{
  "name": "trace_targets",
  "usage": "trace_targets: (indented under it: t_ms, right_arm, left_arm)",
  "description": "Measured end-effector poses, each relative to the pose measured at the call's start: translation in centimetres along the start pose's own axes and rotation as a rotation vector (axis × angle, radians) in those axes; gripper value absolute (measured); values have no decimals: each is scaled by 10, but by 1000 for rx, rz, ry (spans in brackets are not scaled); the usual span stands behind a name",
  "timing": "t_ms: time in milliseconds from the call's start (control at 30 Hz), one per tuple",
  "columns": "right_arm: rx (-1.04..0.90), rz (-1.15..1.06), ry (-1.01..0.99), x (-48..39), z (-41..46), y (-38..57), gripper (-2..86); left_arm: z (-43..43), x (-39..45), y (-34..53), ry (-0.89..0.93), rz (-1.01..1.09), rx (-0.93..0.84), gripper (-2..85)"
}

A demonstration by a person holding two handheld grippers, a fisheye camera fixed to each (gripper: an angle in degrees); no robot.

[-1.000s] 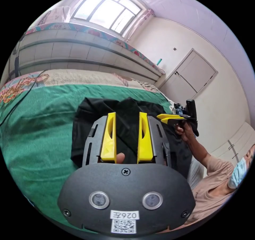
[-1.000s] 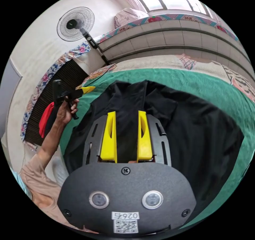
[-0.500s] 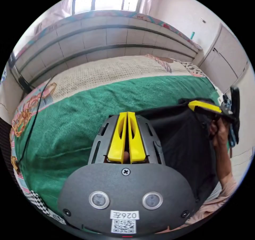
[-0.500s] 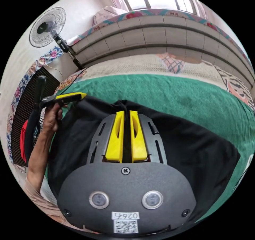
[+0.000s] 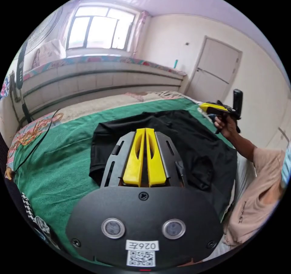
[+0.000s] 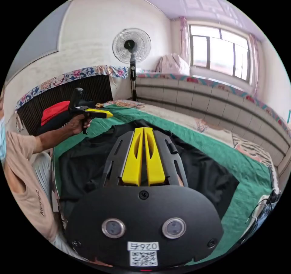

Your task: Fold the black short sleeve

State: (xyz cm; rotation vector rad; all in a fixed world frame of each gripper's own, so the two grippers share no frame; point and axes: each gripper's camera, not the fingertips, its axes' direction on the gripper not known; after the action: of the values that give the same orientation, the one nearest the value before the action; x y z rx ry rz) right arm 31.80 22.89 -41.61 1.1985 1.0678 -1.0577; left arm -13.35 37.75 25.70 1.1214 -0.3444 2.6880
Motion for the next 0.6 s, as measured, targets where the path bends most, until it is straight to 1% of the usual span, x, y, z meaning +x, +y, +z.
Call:
trace_targets:
  t_ms: [33, 67, 100, 167, 233, 267, 300, 367, 433, 467, 533, 567, 600]
  right_arm:
    - [40, -31, 6, -25, -36, 19, -10]
    - [33, -54, -38, -45, -63, 37, -10]
    - [5, -52, -68, -52, -72, 44, -9]
    - [-107, 16, -164, -76, -91, 76, -6]
    - [-157, 85, -186, -89, -93, 99, 0]
    - [-185, 110, -196, -96, -89, 113, 10]
    - [-213, 111, -198, -99, -84, 117, 19]
    - [-395, 95, -206, -108, -54, 134, 62]
    - [-492, 105, -200, -110, -40, 145, 85]
    - [-504, 124, -190, -110, -40, 152, 91]
    - [-519, 147, -185, -109, -42, 157, 94]
    - [-528, 167, -194, -107, -47, 158, 85]
    - [-529, 174, -204, -105, -50, 158, 77]
  left_arm:
    - [-22, 20, 4, 29, 37, 56, -6]
    - [-30, 29, 6, 43, 49, 74, -5]
    - [-43, 45, 8, 69, 60, 93, 0]
    - [-52, 67, 10, 99, 73, 76, 24]
    - [-47, 88, 14, 109, 31, 10, 90]
    - [-44, 92, 16, 114, 14, -9, 104]
    - [-34, 99, 20, 136, 2, -56, 133]
    - [-15, 106, 25, 178, -5, -131, 143]
    - [13, 109, 34, 204, -16, -208, 163]
    - [21, 108, 36, 196, -28, -236, 164]
    - [58, 105, 36, 195, -20, -388, 163]
    - [68, 104, 35, 191, -19, -435, 154]
    - [86, 102, 33, 188, -24, -535, 137]
